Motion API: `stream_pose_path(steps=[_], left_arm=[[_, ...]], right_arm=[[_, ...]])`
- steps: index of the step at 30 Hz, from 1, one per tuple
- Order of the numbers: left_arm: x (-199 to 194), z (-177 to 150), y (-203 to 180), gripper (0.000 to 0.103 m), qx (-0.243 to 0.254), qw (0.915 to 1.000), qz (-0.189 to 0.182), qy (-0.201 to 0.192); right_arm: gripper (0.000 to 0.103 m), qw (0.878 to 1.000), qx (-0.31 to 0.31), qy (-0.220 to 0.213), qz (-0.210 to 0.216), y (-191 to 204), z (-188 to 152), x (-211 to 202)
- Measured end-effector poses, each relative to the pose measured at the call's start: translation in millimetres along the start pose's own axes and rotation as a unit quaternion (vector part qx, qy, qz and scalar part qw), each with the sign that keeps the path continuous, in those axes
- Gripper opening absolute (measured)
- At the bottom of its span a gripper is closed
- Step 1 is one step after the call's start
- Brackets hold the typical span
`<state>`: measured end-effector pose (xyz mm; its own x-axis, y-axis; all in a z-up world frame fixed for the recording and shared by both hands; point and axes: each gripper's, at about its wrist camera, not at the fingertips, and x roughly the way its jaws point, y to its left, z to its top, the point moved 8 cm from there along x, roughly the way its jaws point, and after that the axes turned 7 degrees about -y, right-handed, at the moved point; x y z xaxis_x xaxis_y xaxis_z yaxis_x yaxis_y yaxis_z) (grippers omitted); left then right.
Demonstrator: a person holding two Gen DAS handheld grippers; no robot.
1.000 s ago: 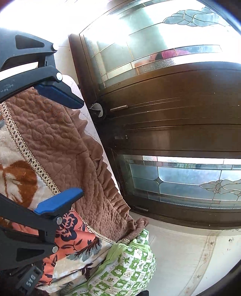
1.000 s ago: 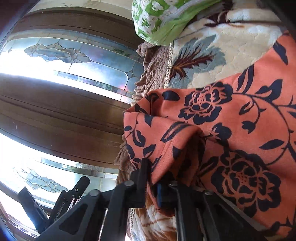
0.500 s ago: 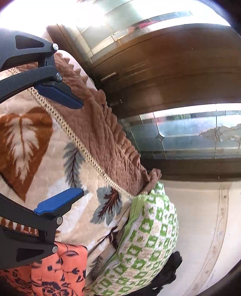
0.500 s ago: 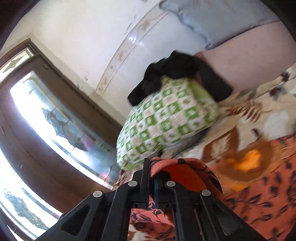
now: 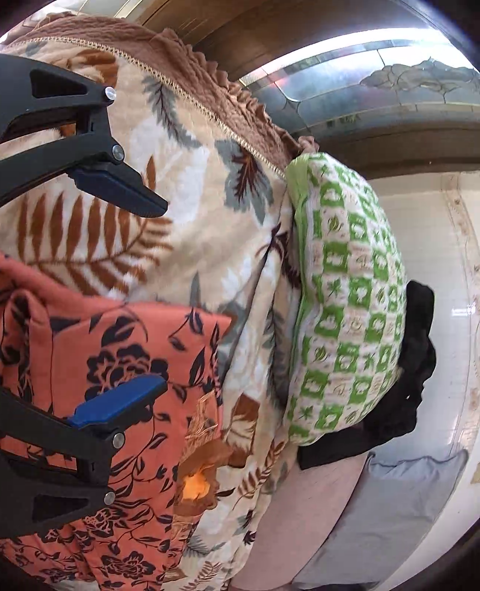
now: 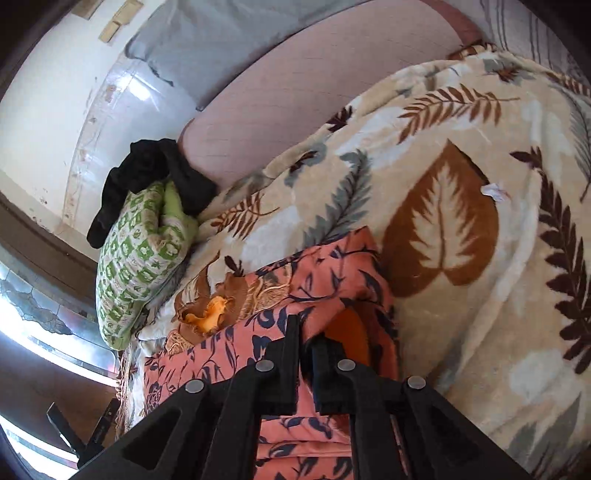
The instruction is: Fold small clothes
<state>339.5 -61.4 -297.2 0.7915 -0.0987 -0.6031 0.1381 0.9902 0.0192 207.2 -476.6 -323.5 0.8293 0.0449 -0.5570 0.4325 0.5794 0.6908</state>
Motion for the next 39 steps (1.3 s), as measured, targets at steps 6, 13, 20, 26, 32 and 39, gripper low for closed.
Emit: stream_pose_path(steps=[6, 13, 20, 26, 32, 39], left_arm=[[18.8, -14.9, -15.7, 0.087, 0.027, 0.9989, 0.027, 0.027], [39.4, -39.9, -6.0, 0.087, 0.044, 0.9935, 0.051, 0.092], [21.5, -14.5, -14.1, 0.087, 0.027, 0.999, 0.014, 0.034], [48.5, -47.6, -29.5, 0.088, 0.075, 0.9901, 0.012, 0.118], [29.0, -26.9, -29.7, 0.088, 0.038, 0.9967, -0.018, 0.069], [41.4, -52.8, -39.9, 0.09, 0.081, 0.9905, -0.003, 0.111]], right_arm=[[0.009, 0.995, -0.04, -0.075, -0.059, -21.7, 32.2, -34.3], [0.009, 0.99, -0.118, 0.063, -0.039, 24.5, -27.4, 20.5], [0.009, 0.99, -0.127, 0.044, -0.029, 38.4, -27.6, 30.0], [0.006, 0.99, -0.098, 0.071, -0.069, -2.2, -30.7, 77.0], [0.009, 0.994, -0.103, 0.041, -0.017, 32.3, -22.1, 43.8], [0.01, 0.966, -0.18, 0.183, 0.026, 72.7, -116.9, 68.5]])
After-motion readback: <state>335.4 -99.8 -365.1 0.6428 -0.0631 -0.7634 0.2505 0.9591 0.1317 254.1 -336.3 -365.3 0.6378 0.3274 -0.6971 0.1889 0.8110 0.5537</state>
